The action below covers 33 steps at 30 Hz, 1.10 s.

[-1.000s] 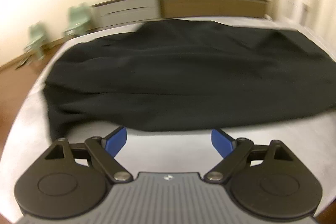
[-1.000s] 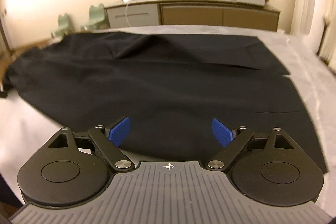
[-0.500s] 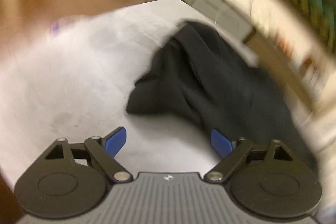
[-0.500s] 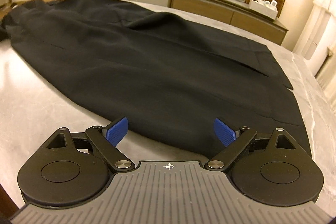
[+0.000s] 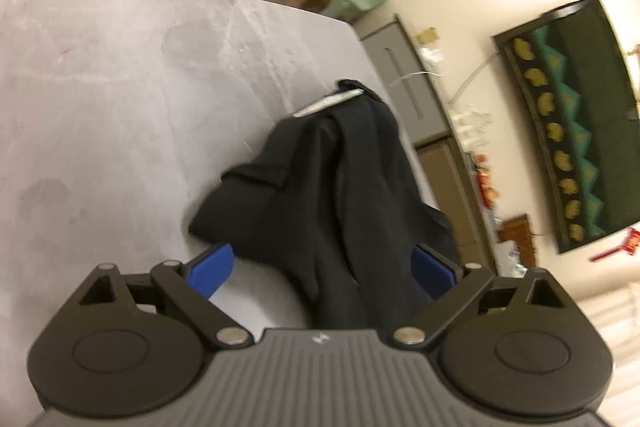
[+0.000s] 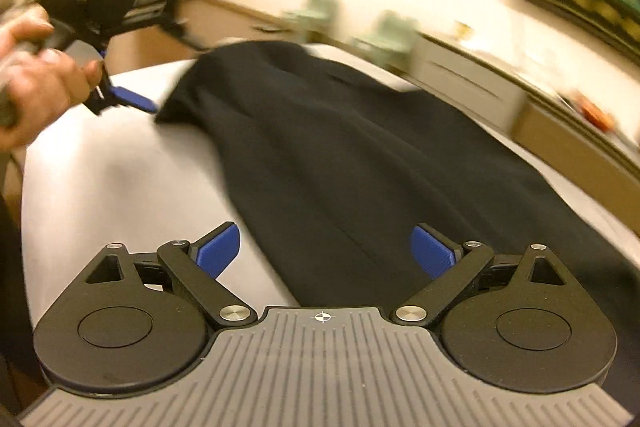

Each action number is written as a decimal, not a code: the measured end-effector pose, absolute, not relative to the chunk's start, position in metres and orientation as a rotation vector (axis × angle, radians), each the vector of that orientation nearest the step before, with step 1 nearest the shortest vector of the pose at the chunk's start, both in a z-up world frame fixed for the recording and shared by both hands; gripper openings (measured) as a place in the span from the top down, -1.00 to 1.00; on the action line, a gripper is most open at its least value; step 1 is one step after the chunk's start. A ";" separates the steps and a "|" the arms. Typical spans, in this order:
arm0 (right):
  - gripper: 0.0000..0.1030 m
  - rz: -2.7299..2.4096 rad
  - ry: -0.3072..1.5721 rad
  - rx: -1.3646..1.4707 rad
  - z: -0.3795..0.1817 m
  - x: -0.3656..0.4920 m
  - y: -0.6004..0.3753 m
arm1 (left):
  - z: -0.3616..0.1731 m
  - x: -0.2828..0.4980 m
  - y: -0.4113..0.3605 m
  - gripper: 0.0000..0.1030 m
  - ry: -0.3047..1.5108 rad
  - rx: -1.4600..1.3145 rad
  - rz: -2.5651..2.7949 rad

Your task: Fold clothes

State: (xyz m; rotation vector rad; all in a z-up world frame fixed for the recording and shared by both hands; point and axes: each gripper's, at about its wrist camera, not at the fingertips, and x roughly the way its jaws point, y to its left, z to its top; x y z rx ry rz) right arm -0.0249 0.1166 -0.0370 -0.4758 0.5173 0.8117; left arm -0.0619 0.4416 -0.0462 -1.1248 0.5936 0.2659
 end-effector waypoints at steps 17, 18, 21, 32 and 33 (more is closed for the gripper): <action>1.00 0.895 0.620 -0.359 -0.023 0.013 0.172 | -0.049 -0.072 0.484 0.78 0.545 -1.053 0.453; 1.00 0.926 0.649 -0.341 -0.025 0.004 0.165 | -0.048 -0.074 0.486 0.77 0.539 -1.044 0.471; 1.00 0.984 0.731 -0.353 -0.044 -0.017 0.152 | -0.043 -0.081 0.491 0.77 0.519 -1.000 0.537; 0.46 1.084 0.809 -0.389 -0.044 -0.023 0.103 | -0.011 0.015 0.413 -0.41 0.600 -0.675 0.345; 0.09 1.068 0.784 -0.383 -0.035 -0.019 0.098 | -0.013 0.028 0.409 -0.43 0.621 -0.645 0.338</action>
